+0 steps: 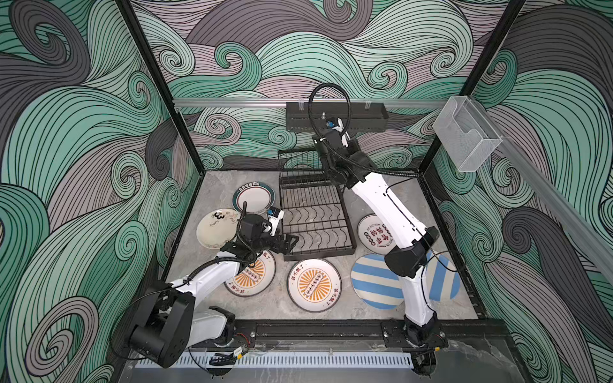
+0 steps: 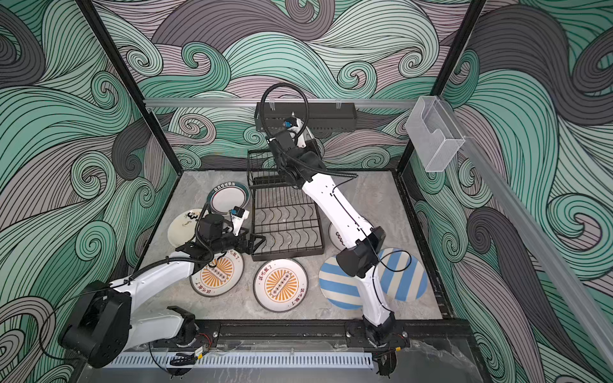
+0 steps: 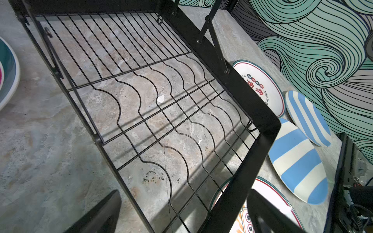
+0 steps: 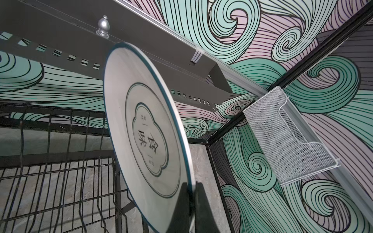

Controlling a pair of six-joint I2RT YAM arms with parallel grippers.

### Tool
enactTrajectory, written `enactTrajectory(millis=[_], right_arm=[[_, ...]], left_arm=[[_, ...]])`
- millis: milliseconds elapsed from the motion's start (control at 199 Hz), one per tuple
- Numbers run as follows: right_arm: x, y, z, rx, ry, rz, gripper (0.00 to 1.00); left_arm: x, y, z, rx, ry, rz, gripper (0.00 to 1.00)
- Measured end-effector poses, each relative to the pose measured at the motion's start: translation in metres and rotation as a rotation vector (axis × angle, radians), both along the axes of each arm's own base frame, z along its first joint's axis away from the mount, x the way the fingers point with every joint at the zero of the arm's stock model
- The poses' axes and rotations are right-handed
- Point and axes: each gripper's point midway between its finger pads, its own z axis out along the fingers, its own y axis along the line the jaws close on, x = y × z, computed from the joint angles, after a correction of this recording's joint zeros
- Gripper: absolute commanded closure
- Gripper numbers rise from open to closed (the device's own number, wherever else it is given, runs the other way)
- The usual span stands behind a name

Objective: Load plates into a dish rack
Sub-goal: Place the plate on the dish rack.

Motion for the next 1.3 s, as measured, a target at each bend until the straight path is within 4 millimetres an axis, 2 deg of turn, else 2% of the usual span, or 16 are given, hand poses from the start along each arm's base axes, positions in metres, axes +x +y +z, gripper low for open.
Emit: enactTrajectory(millis=[246, 462, 709, 784, 864, 1035, 1171, 1302], right_arm=[[-0.005, -0.007, -0.011, 0.008, 0.04, -0.002, 0.82], [-0.01, -0.01, -0.014, 0.023, 0.06, 0.007, 0.8], [-0.014, -0.008, -0.008, 0.082, 0.061, 0.044, 0.6], [-0.016, -0.006, -0.007, 0.107, 0.068, 0.067, 0.47], [-0.017, -0.003, -0.007, 0.138, 0.08, 0.102, 0.38], [-0.02, 0.006, -0.003, 0.251, 0.116, 0.214, 0.28], [-0.036, -0.003, 0.015, 0.321, 0.106, 0.276, 0.24], [-0.064, -0.031, 0.034, 0.38, 0.064, 0.307, 0.22]], left_arm=[[0.0, 0.0, 0.0, 0.0, 0.0, 0.0, 0.01], [0.0, 0.0, 0.0, 0.0, 0.0, 0.0, 0.01], [0.0, 0.0, 0.0, 0.001, -0.001, 0.0, 0.01], [0.0, 0.0, 0.0, 0.003, -0.001, -0.001, 0.01], [-0.001, 0.001, 0.001, 0.003, -0.004, -0.001, 0.01], [-0.004, 0.009, 0.008, 0.026, -0.007, 0.033, 0.01], [-0.002, 0.023, 0.026, 0.05, 0.015, 0.129, 0.01], [-0.006, 0.037, 0.06, 0.03, 0.015, 0.225, 0.01]])
